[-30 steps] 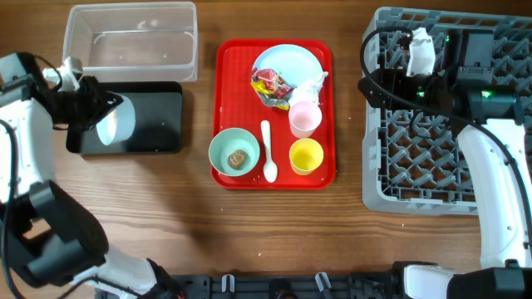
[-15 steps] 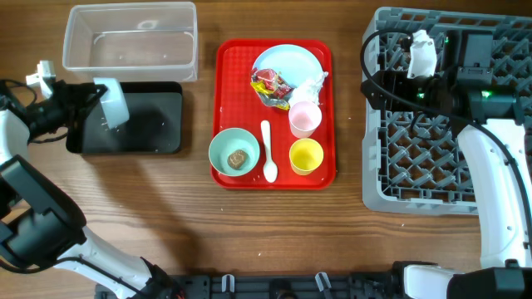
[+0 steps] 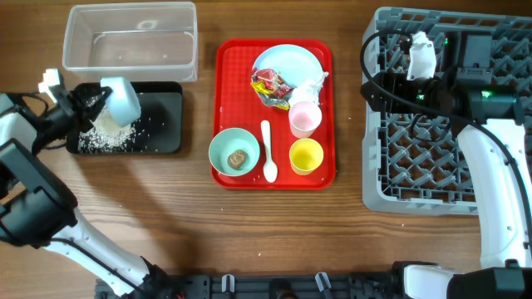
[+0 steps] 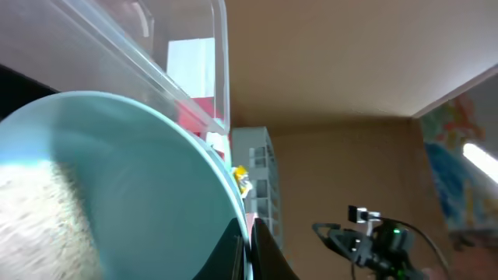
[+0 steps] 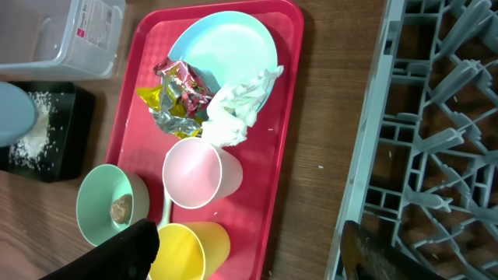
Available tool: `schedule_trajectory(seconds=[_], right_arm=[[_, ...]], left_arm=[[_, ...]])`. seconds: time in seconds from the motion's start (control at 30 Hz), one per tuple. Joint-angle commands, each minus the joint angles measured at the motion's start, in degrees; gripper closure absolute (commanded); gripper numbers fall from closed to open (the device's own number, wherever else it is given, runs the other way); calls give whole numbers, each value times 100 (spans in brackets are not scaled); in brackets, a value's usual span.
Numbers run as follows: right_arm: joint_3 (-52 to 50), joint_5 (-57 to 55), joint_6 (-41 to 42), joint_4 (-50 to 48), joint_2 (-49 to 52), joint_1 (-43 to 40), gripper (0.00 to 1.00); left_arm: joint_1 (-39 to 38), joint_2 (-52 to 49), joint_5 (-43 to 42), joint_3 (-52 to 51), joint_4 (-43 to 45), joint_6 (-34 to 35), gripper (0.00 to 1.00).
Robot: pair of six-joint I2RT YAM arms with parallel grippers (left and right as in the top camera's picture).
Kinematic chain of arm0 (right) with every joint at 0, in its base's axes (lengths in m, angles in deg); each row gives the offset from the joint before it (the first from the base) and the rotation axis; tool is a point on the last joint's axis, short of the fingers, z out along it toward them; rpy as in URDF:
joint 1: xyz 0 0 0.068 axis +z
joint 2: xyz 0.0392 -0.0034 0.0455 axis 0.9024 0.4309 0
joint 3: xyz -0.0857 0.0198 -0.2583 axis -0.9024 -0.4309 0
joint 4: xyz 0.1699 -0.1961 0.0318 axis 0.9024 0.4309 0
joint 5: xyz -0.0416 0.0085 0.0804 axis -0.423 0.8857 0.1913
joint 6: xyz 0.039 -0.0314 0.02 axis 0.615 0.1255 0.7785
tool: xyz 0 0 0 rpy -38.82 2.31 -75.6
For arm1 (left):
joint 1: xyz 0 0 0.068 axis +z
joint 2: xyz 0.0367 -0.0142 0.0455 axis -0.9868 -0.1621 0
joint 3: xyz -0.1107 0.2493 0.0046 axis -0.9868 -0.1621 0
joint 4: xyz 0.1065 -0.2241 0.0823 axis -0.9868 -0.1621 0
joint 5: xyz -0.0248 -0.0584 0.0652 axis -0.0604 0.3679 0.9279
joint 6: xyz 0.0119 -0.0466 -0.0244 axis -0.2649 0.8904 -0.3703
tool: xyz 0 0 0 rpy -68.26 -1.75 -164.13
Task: Sort waste into correct bins and load items into the dishwasher rack
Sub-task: 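Tip the blue bowl over the black tray to pour out rice, then carry the emptied blue bowl back and set it on the red tray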
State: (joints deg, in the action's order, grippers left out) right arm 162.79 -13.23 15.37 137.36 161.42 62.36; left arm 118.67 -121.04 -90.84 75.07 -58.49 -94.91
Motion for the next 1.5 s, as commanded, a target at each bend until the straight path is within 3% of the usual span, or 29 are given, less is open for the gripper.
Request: schedule_trajectory(seconds=[0.0,0.33,0.47,0.6,0.77,0.93,1.0,1.1,1.23,1.27,1.4,1.47], right_arm=[[92,-52,39,22,63,28,23],[92,-52,39,31,63,28,23],[92,-52,42,26,63,28,23],[92,-52,42,26,63,28,23],[92,-52,188,17,63,28,23],[92,-52,184,22,63,28,23],[92,-52,184,20,63,28,22],[92,-52,186,0,63,28,23],[92,-52,184,2,63,28,22],[92,-55,173,2,63,28,22],[92,-55,168,0,63,28,22],[92,-55,170,2,63,28,22]], left_arm=[[17,-227,-621,-17,83,-162,96],[15,-229,-623,-15,79,-157,96],[15,-179,-625,-15,-57,640,96],[15,94,-625,-15,-461,643,96],[11,977,-623,-15,-595,595,96],[-68,1598,-623,-15,-575,-127,96],[-439,1762,-275,-15,-540,-208,96],[-1556,2175,1360,-13,-310,-144,96],[-3692,2520,4428,-13,363,498,96],[-4579,2518,5685,-13,452,494,96],[-6498,2186,9735,-15,710,492,96],[-6682,1864,10030,-15,789,531,96]])
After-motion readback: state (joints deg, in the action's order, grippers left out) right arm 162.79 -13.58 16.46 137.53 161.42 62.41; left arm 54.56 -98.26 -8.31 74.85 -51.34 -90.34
